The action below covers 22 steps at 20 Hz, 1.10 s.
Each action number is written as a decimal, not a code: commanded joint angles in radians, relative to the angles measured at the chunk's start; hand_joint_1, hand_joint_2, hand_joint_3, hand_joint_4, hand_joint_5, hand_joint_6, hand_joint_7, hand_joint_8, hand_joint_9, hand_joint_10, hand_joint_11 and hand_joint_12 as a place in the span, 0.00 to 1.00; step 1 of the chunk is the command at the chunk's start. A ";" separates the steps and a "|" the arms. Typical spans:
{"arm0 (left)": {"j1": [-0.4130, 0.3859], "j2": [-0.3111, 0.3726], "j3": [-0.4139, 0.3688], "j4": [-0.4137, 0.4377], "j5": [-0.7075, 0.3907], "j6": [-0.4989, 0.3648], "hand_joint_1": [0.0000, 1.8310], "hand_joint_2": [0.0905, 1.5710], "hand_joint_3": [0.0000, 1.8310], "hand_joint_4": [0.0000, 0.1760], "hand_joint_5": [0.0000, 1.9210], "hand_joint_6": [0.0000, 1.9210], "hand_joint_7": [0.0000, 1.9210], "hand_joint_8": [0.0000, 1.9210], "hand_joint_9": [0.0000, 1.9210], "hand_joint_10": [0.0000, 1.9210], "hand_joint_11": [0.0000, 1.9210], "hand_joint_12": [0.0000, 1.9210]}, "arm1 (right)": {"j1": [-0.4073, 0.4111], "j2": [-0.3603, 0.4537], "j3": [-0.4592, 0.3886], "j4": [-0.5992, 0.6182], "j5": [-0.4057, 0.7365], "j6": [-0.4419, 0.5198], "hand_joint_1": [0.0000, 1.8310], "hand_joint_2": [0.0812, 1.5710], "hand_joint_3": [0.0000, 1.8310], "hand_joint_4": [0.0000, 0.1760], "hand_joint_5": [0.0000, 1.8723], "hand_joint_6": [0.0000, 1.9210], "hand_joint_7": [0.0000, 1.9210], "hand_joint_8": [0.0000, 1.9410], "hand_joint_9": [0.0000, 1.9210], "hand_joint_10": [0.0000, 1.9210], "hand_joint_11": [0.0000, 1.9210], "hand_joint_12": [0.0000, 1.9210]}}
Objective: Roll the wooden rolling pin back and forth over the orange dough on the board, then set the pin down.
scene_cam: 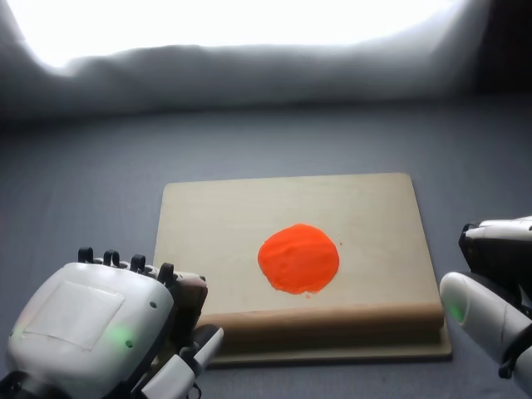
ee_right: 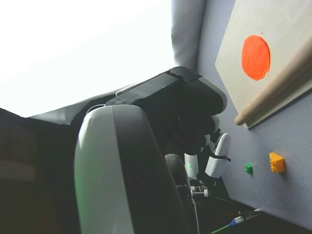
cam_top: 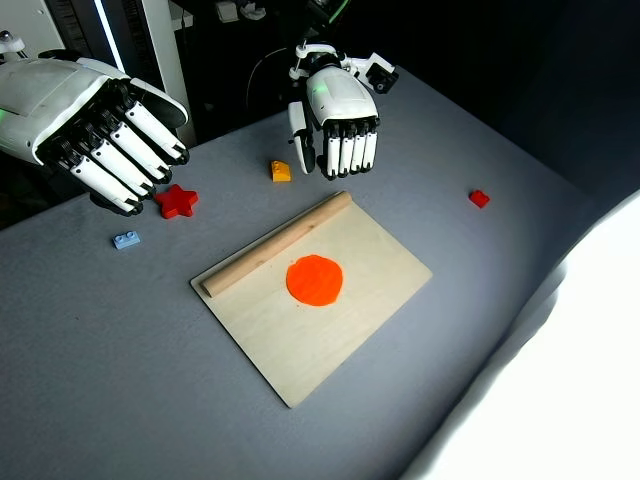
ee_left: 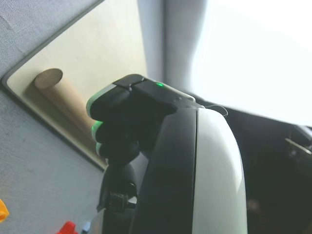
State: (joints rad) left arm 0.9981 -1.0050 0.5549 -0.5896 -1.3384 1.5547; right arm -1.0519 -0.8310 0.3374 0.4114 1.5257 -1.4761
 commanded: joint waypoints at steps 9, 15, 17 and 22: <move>-0.016 0.001 0.007 0.050 -0.088 0.000 0.13 0.73 0.00 0.08 0.01 0.00 0.06 0.00 0.08 0.00 0.00 0.34 | -0.014 -0.032 -0.004 -0.027 0.041 -0.063 0.09 0.66 0.08 0.00 0.02 0.03 0.01 0.00 0.00 0.00 0.00 0.00; 0.017 -0.020 0.015 0.066 -0.120 -0.013 0.00 0.69 0.00 0.10 0.00 0.00 0.00 0.00 0.00 0.00 0.00 0.12 | -0.020 -0.104 -0.042 0.026 -0.010 -0.207 0.00 0.67 0.03 0.00 0.00 0.00 0.00 0.00 0.00 0.00 0.00 0.00; 0.043 -0.039 0.017 0.066 -0.173 0.003 0.00 0.65 0.00 0.18 0.00 0.00 0.00 0.00 0.00 0.00 0.00 0.06 | -0.013 -0.124 -0.043 0.067 -0.039 -0.198 0.00 0.68 0.03 0.00 0.00 0.00 0.00 0.00 0.00 0.00 0.00 0.00; 0.103 -0.074 0.027 0.079 -0.194 0.010 0.00 0.69 0.01 0.03 0.00 0.00 0.00 0.00 0.00 0.00 0.00 0.00 | 0.031 -0.181 -0.012 0.090 -0.045 -0.220 0.00 0.74 0.05 0.00 0.01 0.01 0.00 0.00 0.00 0.00 0.00 0.00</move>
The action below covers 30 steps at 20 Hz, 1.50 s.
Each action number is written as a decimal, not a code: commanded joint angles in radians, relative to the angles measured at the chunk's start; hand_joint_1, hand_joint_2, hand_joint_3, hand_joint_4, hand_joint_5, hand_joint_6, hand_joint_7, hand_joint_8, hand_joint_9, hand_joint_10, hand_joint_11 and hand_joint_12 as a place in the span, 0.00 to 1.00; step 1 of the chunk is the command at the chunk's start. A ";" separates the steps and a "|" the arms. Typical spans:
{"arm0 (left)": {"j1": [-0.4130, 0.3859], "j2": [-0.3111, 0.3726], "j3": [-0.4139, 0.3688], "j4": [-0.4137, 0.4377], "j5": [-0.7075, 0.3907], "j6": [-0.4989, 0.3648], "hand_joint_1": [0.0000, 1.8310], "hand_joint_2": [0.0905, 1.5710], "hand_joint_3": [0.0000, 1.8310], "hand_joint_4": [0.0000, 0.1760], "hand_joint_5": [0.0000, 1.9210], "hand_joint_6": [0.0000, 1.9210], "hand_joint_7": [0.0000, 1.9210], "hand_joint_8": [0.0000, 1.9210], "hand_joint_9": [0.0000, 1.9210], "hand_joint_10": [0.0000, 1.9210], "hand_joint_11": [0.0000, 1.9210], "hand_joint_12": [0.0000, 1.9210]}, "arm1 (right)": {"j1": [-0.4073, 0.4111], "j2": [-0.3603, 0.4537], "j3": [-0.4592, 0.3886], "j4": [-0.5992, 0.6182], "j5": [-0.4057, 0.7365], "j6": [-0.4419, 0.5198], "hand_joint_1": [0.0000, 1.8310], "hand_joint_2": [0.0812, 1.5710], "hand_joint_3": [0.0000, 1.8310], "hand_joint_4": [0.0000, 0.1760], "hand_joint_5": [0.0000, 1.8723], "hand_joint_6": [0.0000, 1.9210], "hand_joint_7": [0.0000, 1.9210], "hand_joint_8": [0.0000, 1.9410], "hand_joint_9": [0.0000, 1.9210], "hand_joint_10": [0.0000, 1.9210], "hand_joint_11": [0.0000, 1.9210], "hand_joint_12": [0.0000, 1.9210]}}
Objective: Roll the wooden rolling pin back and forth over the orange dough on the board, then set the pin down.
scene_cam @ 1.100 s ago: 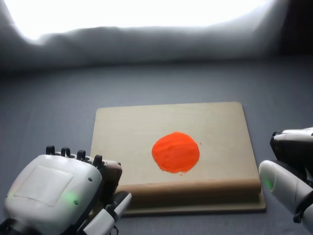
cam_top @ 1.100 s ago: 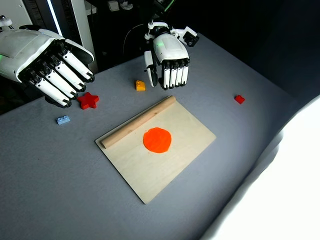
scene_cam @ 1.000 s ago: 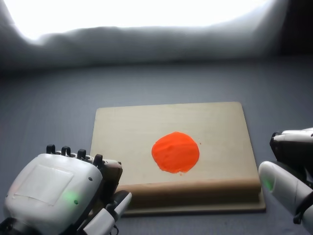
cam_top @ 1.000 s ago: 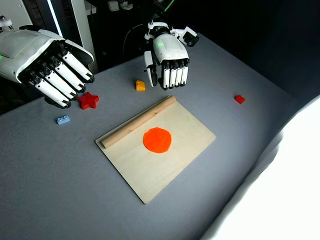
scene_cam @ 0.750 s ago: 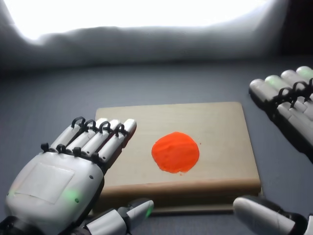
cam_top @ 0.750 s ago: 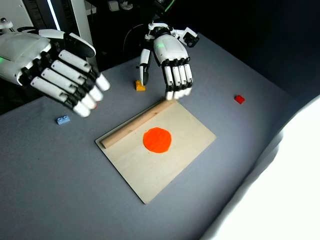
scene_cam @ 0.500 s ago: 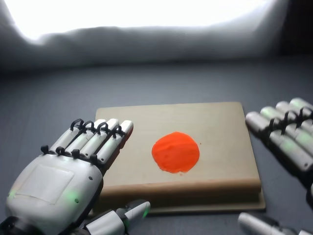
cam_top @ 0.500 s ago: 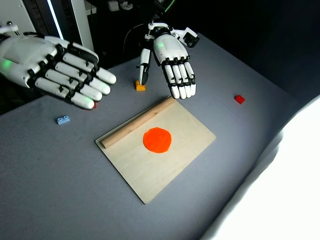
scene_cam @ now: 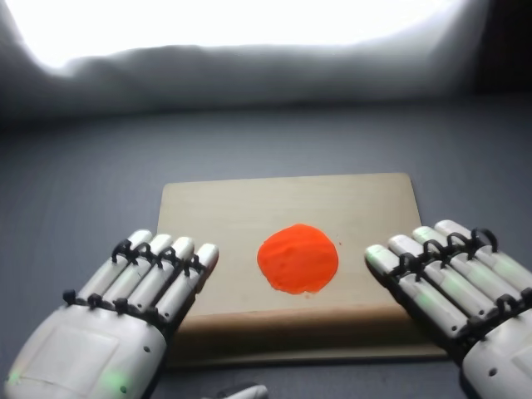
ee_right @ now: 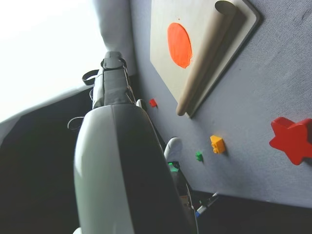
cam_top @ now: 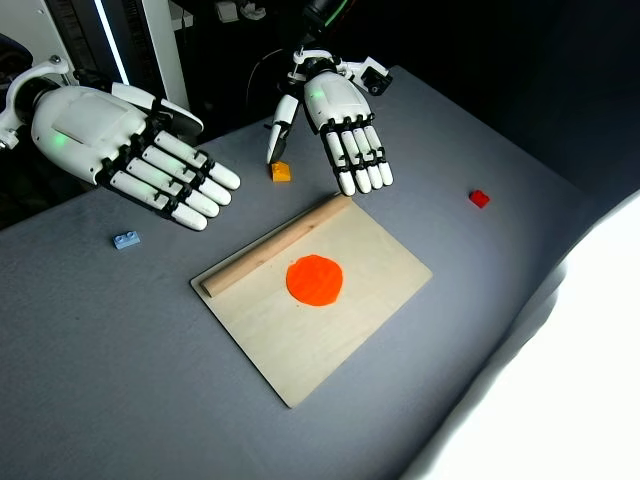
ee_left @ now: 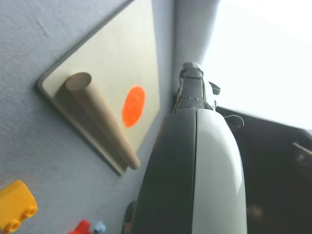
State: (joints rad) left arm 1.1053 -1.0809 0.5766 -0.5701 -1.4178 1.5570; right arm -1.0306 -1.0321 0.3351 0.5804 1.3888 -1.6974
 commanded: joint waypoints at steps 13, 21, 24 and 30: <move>-0.049 -0.100 0.090 -0.015 -0.040 0.051 0.00 0.85 0.06 0.00 0.00 0.00 0.00 0.00 0.00 0.00 0.00 0.00 | -0.030 -0.186 0.077 -0.037 0.275 0.060 0.00 0.90 0.07 0.00 0.03 0.00 0.01 0.00 0.00 0.00 0.00 0.00; -0.080 -0.165 0.147 -0.026 -0.040 0.049 0.00 0.95 0.02 0.00 0.00 0.00 0.00 0.00 0.00 0.00 0.00 0.00 | -0.032 -0.329 0.227 -0.057 0.263 0.190 0.00 1.00 0.05 0.00 0.04 0.00 0.03 0.00 0.00 0.00 0.00 0.00; -0.076 -0.168 0.147 -0.033 -0.044 0.049 0.00 0.96 0.02 0.00 0.00 0.00 0.00 0.00 0.00 0.00 0.00 0.00 | -0.005 -0.336 0.275 -0.054 0.205 0.172 0.00 1.00 0.05 0.00 0.03 0.00 0.02 0.00 0.00 0.00 0.00 0.00; -0.057 -0.162 0.143 -0.032 -0.073 0.030 0.00 0.89 0.00 0.00 0.00 0.00 0.00 0.00 0.00 0.00 0.01 0.01 | 0.045 -0.342 0.338 -0.009 0.123 0.117 0.00 0.97 0.03 0.00 0.03 0.00 0.02 0.00 0.00 0.00 0.00 0.00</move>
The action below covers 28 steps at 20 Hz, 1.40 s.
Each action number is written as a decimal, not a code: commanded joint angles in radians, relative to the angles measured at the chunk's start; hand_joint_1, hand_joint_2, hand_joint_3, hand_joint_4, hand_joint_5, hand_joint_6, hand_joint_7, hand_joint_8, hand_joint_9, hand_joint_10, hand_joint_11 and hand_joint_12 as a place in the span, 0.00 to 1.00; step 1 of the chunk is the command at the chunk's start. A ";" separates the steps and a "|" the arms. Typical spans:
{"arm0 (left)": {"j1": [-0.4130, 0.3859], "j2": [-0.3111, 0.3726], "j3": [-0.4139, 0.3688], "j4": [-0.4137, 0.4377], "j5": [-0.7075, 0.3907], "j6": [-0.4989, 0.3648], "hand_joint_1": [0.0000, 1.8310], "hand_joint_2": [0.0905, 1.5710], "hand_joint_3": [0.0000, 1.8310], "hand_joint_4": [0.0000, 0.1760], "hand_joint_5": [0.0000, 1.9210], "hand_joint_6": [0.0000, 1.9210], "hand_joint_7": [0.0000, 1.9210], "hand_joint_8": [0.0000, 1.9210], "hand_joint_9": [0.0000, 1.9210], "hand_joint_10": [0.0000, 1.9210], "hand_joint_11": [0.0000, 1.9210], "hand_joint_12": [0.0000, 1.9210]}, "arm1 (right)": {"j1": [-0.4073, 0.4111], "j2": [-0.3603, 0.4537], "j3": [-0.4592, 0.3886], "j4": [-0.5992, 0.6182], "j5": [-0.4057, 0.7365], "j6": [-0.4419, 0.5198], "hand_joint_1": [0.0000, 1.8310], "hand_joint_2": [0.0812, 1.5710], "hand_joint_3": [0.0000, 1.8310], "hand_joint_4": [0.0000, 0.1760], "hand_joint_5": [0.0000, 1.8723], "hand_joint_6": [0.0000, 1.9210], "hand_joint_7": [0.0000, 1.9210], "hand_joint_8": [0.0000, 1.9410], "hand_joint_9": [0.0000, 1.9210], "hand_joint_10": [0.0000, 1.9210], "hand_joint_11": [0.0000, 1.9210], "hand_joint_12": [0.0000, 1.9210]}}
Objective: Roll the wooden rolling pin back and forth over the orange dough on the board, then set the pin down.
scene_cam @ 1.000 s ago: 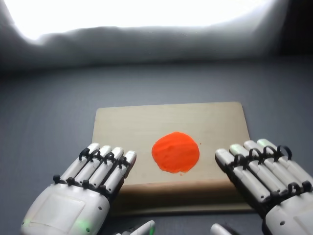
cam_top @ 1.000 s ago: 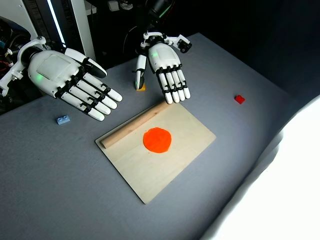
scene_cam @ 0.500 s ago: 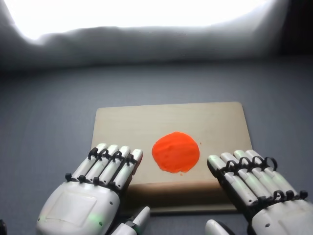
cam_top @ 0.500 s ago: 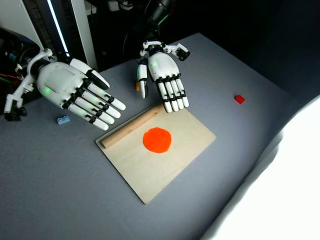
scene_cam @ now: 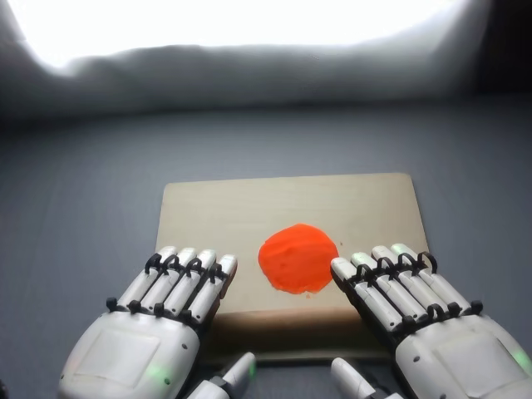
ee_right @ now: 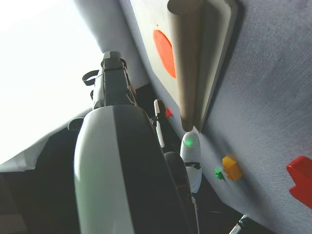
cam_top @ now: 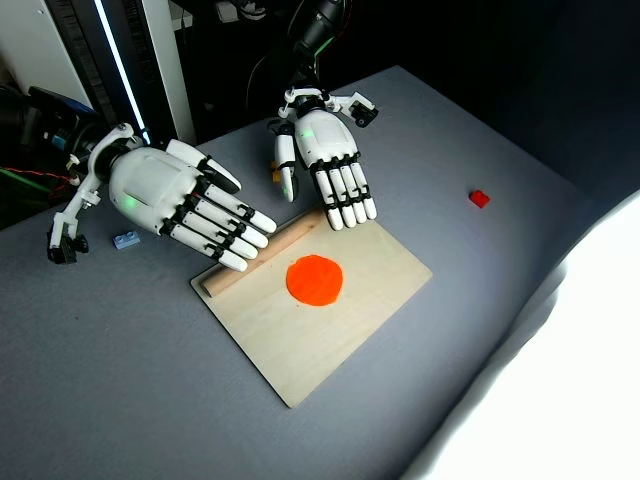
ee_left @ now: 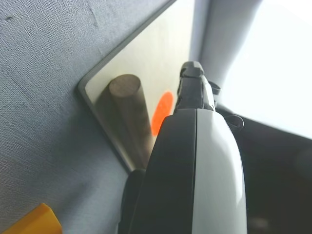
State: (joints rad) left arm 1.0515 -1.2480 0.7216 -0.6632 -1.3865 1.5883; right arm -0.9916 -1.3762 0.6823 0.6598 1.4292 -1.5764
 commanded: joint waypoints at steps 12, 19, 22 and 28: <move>0.004 -0.036 0.028 0.067 -0.131 -0.014 0.00 0.80 0.00 0.00 0.00 0.00 0.00 0.00 0.00 0.00 0.01 0.01 | 0.065 -0.063 0.062 -0.053 0.089 -0.006 0.00 0.93 0.02 0.00 0.03 0.00 0.02 0.00 0.00 0.00 0.00 0.00; -0.005 -0.057 0.048 0.067 -0.130 -0.014 0.00 0.81 0.00 0.00 0.00 0.00 0.00 0.00 0.00 0.00 0.00 0.02 | 0.063 -0.085 0.096 -0.077 0.087 0.012 0.00 0.93 0.02 0.00 0.03 0.00 0.02 0.00 0.00 0.00 0.00 0.00; 0.000 -0.060 0.054 0.067 -0.130 -0.015 0.00 0.82 0.00 0.00 0.00 0.00 0.00 0.00 0.00 0.00 0.00 0.03 | 0.059 -0.089 0.097 -0.078 0.080 -0.004 0.00 0.93 0.02 0.00 0.04 0.01 0.03 0.00 0.01 0.00 0.00 0.00; 0.005 -0.070 0.061 0.067 -0.130 -0.016 0.00 0.81 0.00 0.00 0.00 0.00 0.00 0.00 0.00 0.00 0.00 0.06 | 0.046 -0.084 0.120 -0.078 0.051 0.004 0.00 0.93 0.01 0.00 0.03 0.00 0.03 0.00 0.01 0.00 0.00 0.00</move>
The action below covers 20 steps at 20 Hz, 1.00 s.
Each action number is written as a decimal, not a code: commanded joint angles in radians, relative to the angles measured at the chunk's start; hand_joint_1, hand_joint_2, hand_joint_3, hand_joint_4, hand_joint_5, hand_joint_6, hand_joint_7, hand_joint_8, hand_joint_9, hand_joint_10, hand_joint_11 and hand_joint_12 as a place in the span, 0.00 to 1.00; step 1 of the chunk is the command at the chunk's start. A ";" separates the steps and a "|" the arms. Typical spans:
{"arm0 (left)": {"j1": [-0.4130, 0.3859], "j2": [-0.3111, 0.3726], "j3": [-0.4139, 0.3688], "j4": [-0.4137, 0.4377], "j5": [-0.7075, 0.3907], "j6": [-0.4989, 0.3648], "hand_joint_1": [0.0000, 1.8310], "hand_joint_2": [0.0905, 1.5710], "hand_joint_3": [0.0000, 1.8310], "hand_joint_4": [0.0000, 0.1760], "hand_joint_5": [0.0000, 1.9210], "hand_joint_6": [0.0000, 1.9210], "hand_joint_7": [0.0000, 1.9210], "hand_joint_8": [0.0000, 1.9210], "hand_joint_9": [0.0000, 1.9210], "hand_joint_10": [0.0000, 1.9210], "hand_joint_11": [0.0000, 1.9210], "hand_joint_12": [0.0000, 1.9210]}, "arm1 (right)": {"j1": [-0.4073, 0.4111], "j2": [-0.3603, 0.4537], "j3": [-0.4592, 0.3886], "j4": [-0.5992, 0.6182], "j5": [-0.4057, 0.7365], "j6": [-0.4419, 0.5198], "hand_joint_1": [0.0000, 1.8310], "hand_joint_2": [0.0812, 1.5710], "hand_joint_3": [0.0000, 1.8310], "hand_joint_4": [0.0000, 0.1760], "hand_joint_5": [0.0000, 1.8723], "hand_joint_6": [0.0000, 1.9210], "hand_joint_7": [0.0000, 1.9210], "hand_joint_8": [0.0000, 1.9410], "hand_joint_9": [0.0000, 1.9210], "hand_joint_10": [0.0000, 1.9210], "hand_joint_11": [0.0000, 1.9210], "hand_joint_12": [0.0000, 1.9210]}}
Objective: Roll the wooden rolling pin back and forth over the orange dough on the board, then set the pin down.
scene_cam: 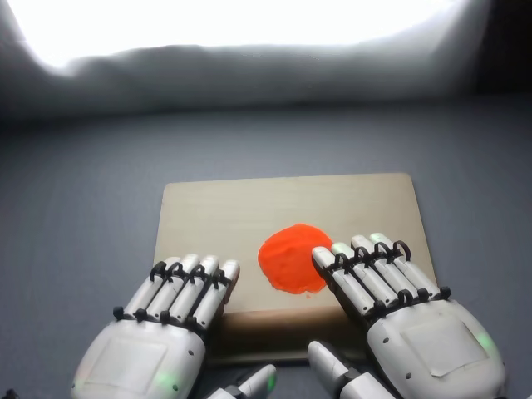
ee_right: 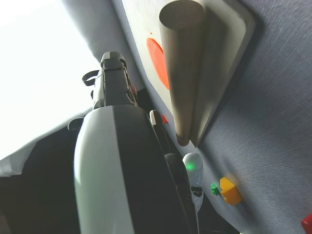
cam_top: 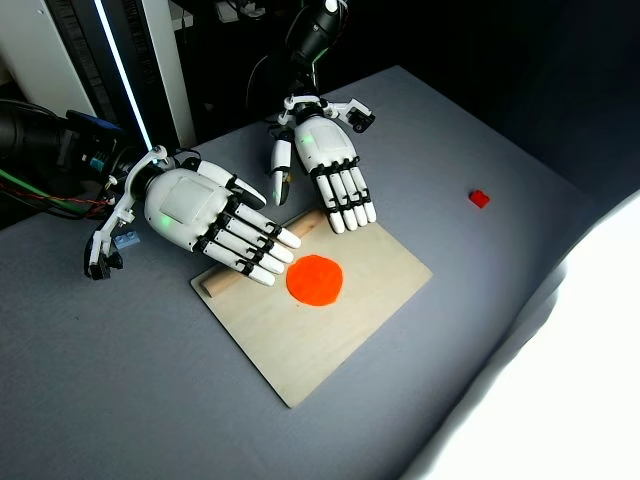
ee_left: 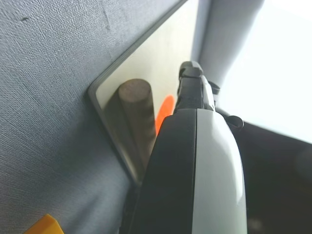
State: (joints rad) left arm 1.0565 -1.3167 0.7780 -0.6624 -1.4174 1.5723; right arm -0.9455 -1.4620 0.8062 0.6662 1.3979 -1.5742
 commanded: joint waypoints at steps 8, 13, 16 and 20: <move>0.000 -0.018 0.017 0.066 -0.099 0.000 0.00 0.82 0.00 0.00 0.00 0.00 0.00 0.00 0.00 0.00 0.00 0.00 | -0.010 -0.005 0.034 -0.086 0.055 -0.004 0.00 0.93 0.01 0.00 0.04 0.01 0.04 0.00 0.02 0.01 0.00 0.00; 0.000 -0.022 0.023 0.067 -0.099 -0.001 0.00 0.82 0.00 0.00 0.00 0.00 0.00 0.00 0.00 0.00 0.00 0.00 | -0.026 -0.028 0.064 -0.118 0.063 -0.015 0.00 0.93 0.01 0.00 0.04 0.00 0.03 0.00 0.01 0.00 0.00 0.00; -0.001 -0.024 0.028 0.067 -0.099 -0.005 0.00 0.82 0.00 0.00 0.00 0.00 0.00 0.00 0.00 0.00 0.00 0.00 | -0.025 -0.041 0.073 -0.118 0.063 -0.017 0.00 0.93 0.01 0.00 0.04 0.01 0.03 0.00 0.01 0.00 0.00 0.00; -0.003 -0.028 0.032 0.066 -0.099 -0.007 0.00 0.82 0.00 0.00 0.00 0.00 0.00 0.00 0.00 0.00 0.00 0.00 | -0.022 -0.045 0.073 -0.088 0.059 -0.022 0.00 0.93 0.01 0.00 0.04 0.00 0.03 0.00 0.00 0.00 0.00 0.00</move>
State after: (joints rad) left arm 1.0580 -1.3426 0.8055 -0.6594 -1.4155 1.5688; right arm -0.9749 -1.5047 0.8799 0.6502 1.3636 -1.5944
